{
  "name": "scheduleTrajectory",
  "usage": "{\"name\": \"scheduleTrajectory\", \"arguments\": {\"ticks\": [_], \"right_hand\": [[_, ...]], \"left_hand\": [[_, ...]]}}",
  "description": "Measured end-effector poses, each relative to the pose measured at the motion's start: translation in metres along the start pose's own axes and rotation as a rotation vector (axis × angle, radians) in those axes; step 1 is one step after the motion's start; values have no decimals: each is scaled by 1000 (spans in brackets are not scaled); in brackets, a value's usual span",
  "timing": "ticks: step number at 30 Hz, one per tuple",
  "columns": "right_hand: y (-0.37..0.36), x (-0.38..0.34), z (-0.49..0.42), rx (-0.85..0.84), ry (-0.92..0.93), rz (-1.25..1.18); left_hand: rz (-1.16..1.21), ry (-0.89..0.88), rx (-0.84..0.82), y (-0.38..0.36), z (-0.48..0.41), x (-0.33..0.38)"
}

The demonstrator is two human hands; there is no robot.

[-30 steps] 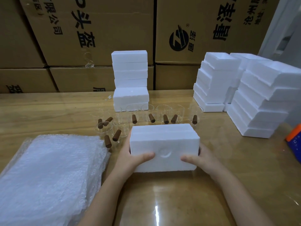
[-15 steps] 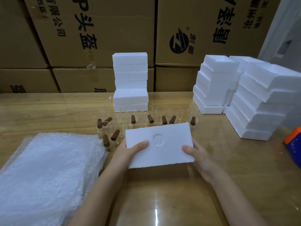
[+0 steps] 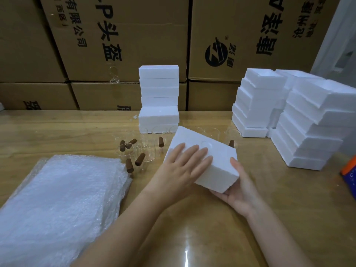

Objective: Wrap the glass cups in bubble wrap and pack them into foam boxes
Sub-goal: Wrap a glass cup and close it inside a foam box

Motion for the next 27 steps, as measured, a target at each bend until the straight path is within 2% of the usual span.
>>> {"name": "scheduleTrajectory", "arguments": {"ticks": [4,8,9,13,15,17,22,27], "right_hand": [[-9,2,2,-74,-27,-44],[-14,4,4,-109,-69,-16],[-11,2,2,-77,-28,44],[9,-24,-3,84,363,379],[13,-28,-3,98,432,462],[17,-28,-5,114,436,514],[23,-23,-11,135,410,562],[26,-22,-16,149,414,556]], "left_hand": [[-77,-30,14,2,-7,-9],[-43,44,-46,0,-19,-31],[-46,80,-78,-3,-24,-42],[-72,251,-215,-22,-46,-103],[-120,291,-207,-30,-57,-134],[-166,321,-194,-39,-69,-161],[-110,489,-172,-71,-95,-216],[-198,433,-198,-115,-118,-236]]}}
Point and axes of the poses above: each hand's wrist, its own z-axis away from the middle knuckle, its own y-axis out of the back of the hand, x = y × z, the point moved 9 cm from there along -z, towards the middle knuckle, and after that the axes turned 13 degrees about y, right-handed, at the moved point
